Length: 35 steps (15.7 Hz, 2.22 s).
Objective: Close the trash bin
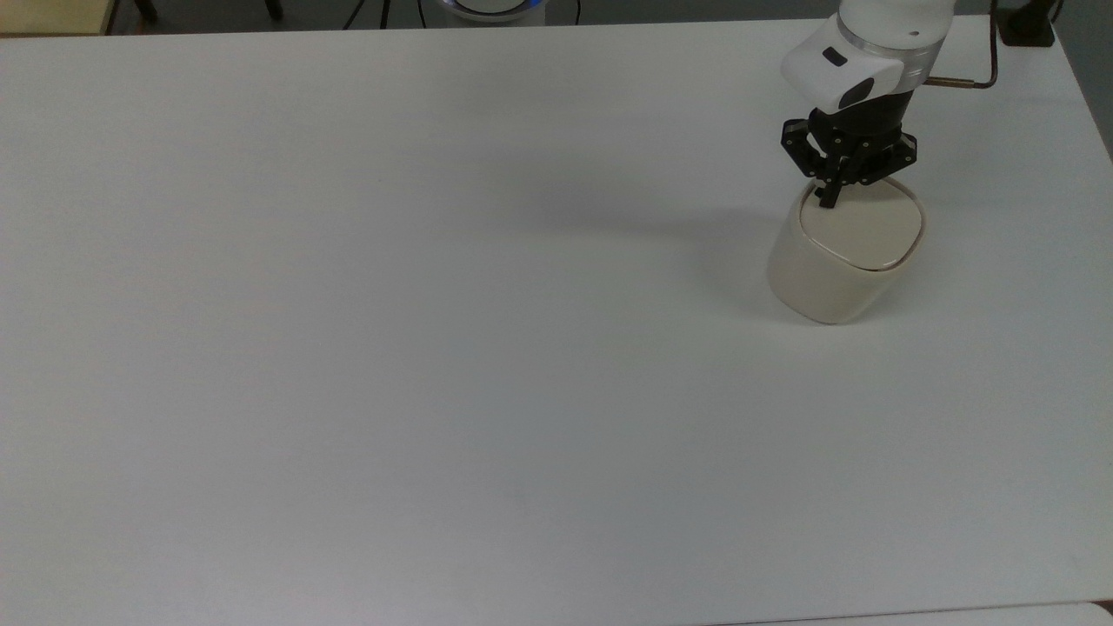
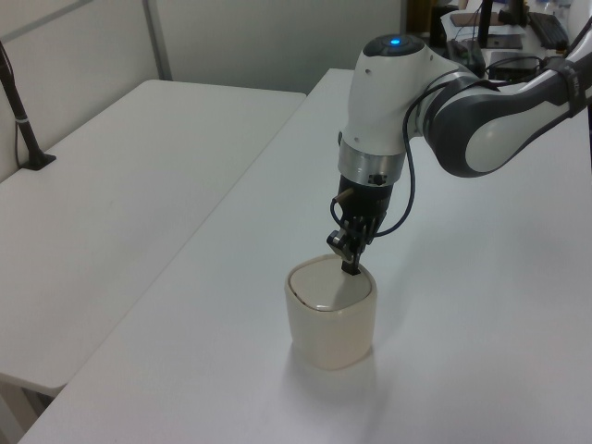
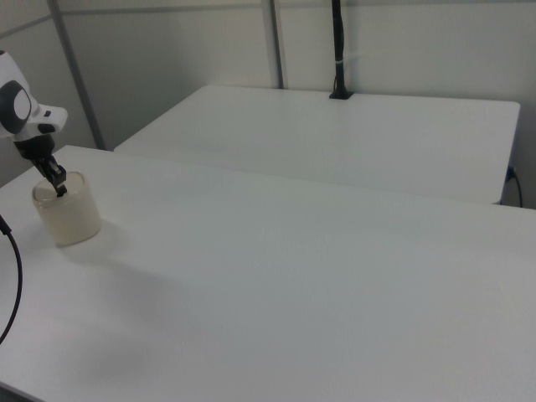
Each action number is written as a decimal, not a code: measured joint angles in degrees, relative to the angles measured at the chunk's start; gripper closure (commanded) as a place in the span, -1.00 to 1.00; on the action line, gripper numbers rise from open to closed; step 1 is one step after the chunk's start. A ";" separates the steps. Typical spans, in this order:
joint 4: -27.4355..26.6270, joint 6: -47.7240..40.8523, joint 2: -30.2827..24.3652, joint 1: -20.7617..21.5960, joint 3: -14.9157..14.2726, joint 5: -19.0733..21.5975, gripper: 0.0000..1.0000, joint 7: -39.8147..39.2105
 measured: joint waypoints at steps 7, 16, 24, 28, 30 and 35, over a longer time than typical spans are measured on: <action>2.17 -6.97 -3.42 -0.99 0.01 0.18 1.00 0.00; 2.74 -23.33 -16.61 -12.69 -0.05 5.36 1.00 -11.75; 0.47 -30.50 -25.09 -29.23 -0.45 10.61 1.00 -28.65; -2.25 -30.55 -26.47 -34.19 -0.51 10.70 1.00 -33.02; -3.11 -30.53 -26.43 -35.46 -0.51 10.70 1.00 -37.08; -3.38 -26.97 -25.56 -37.03 -0.58 6.84 -0.93 -44.61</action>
